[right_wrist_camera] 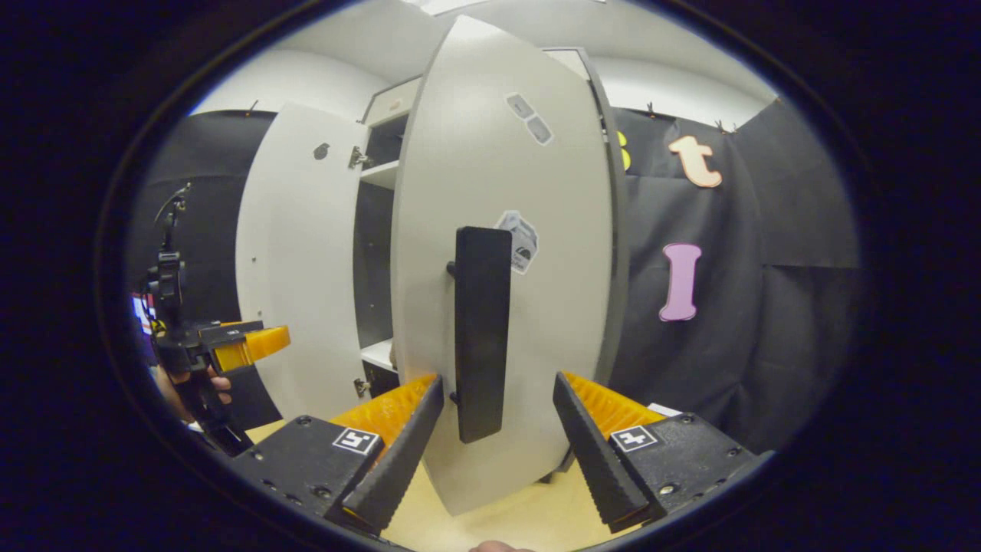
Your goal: Grab one shoe with the right hand and put it into the shoe cabinet, grab the other shoe with the left hand and put it into the shoe cabinet; then close the right door with the right hand and the left door with the left hand.
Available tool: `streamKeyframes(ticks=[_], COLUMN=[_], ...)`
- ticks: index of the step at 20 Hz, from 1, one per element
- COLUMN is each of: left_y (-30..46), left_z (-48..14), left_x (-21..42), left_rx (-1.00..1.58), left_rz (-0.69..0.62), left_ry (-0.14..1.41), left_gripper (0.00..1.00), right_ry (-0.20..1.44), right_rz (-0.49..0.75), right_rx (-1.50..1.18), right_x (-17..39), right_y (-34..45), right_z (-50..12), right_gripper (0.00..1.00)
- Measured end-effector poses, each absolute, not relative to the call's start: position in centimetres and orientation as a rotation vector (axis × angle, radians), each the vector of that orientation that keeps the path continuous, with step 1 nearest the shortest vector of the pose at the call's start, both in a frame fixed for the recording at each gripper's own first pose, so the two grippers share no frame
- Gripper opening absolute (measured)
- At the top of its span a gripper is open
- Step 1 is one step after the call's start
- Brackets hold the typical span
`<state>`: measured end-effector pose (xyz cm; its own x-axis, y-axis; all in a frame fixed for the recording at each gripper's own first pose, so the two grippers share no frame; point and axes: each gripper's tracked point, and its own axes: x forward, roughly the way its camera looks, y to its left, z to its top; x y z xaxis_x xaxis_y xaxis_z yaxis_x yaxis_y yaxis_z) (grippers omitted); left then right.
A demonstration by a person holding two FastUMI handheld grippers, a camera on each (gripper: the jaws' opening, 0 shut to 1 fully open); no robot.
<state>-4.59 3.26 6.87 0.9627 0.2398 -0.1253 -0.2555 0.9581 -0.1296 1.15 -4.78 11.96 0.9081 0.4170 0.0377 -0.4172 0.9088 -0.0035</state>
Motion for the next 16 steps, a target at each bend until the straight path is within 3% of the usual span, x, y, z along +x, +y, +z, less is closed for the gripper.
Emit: streamKeyframes(ticks=[1, 12, 16], left_y=[4.1, 8.6, 10.4], left_z=[6.4, 7.2, 7.5], left_x=[-5.0, -8.5, -9.3], left_rx=[-0.152, -0.121, -0.11], left_rz=[0.271, 0.345, 0.383], left_ry=[0.115, 0.059, 0.043], left_gripper=[0.95, 0.95, 0.95], right_ry=[-0.035, -0.027, -0.02], right_rz=[0.448, 0.549, 0.524], right_rx=[-0.012, -0.008, -0.028], right_x=[1.8, 6.9, 8.7], right_y=[-3.7, 2.1, 2.5], right_z=[12.1, 13.1, 12.9], right_gripper=[0.95, 0.95, 0.95])
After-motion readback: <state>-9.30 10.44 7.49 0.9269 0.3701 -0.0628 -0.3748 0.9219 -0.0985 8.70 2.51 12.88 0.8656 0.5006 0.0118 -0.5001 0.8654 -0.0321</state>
